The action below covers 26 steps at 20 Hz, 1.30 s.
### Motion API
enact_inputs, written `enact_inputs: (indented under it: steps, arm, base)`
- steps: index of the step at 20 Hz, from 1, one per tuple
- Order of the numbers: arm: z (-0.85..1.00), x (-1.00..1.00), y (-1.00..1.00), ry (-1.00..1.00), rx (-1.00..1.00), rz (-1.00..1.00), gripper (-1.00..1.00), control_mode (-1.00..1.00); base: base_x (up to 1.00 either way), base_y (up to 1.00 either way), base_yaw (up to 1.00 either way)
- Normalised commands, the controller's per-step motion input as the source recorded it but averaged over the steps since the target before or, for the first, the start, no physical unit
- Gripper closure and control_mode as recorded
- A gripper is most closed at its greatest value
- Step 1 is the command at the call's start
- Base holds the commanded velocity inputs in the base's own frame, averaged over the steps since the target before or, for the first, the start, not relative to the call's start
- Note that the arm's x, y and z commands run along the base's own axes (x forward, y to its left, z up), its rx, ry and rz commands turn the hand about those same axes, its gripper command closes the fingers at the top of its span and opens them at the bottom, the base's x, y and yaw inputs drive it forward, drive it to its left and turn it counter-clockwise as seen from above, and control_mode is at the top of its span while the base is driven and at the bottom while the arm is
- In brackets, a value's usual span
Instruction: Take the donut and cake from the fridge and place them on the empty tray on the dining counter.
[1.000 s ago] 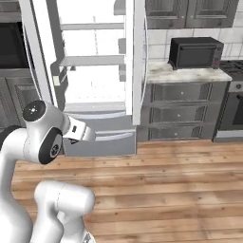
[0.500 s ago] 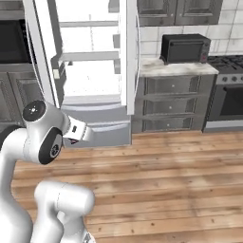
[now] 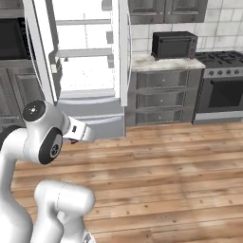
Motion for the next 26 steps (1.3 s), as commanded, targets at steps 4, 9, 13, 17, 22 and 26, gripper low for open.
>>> enact_inputs:
  steps: [4, 9, 13, 17, 22, 26]
  arm:
    - [0.0, 0.0, 0.0, 0.0, 0.0, 0.0, 1.0, 1.0]
    - [0.0, 0.0, 0.0, 0.0, 0.0, 0.0, 1.0, 1.0]
    - [0.0, 0.0, 0.0, 0.0, 0.0, 0.0, 1.0, 1.0]
    - [0.0, 0.0, 0.0, 0.0, 0.0, 0.0, 1.0, 1.0]
    - [0.0, 0.0, 0.0, 0.0, 0.0, 0.0, 1.0, 1.0]
    - [0.0, 0.0, 0.0, 0.0, 0.0, 0.0, 1.0, 1.0]
  base:
    - [-0.6, 0.0, -0.11]
    - [-0.6, 0.0, -0.12]
    - [-0.62, 0.0, -0.12]
    - [-0.66, 0.0, -0.14]
    - [-0.62, 0.0, -0.17]
    - [-0.6, 0.0, -0.17]
